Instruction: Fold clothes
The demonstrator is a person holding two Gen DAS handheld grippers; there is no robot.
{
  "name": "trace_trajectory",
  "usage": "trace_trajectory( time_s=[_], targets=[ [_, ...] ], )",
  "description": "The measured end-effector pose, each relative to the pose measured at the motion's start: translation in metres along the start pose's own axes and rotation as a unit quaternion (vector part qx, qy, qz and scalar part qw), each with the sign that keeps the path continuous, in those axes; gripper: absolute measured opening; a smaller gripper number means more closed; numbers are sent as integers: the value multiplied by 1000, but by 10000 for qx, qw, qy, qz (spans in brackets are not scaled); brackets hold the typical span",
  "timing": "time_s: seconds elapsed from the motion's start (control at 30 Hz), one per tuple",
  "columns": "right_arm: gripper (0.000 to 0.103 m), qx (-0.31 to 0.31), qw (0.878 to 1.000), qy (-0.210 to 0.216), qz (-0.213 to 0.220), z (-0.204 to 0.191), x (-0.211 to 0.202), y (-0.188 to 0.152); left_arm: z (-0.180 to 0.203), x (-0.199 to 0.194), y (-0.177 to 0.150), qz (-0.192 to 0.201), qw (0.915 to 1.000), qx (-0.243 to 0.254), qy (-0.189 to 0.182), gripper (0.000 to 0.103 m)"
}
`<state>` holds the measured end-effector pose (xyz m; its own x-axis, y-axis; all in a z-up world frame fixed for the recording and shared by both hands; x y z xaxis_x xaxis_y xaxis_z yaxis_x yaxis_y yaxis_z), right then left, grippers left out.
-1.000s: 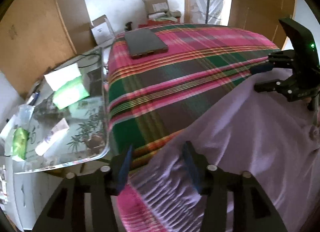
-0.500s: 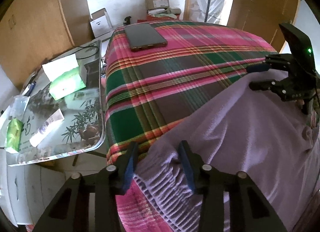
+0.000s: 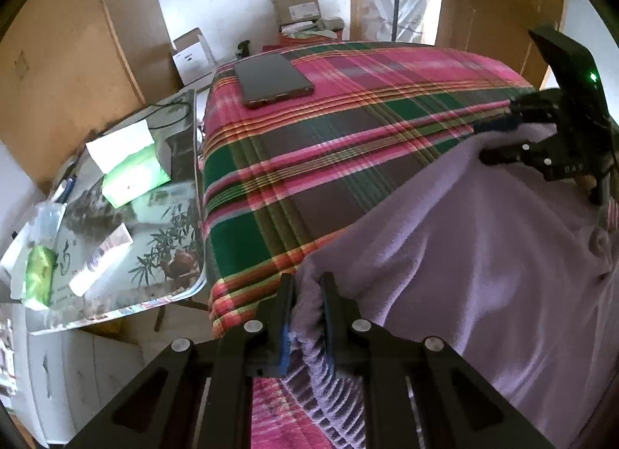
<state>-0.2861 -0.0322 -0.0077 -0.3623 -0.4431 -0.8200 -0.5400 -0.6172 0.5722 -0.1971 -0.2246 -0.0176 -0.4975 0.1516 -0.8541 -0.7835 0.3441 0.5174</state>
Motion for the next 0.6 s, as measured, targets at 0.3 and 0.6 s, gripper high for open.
trace_trajectory(
  time_s=[0.3,0.6],
  targets=[
    [8,-141,9998,-63,79,-12,-9,-4,-8,-11,-3,223,9987,-449,-2,13],
    [7,-149,9984,-343,422,-29,-46,-4,1,-42,-1,661,9966,-387,307,12]
  ],
)
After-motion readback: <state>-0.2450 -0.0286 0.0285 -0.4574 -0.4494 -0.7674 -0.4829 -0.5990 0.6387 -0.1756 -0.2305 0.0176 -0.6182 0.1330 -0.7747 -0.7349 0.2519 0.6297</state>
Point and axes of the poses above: each gripper's, at about its wrist camera, not at the fingertips, and x roughly the way its jaws point, z to its right, y to its top, the point moved 5 cm from there along x, roughly the way its jaws point
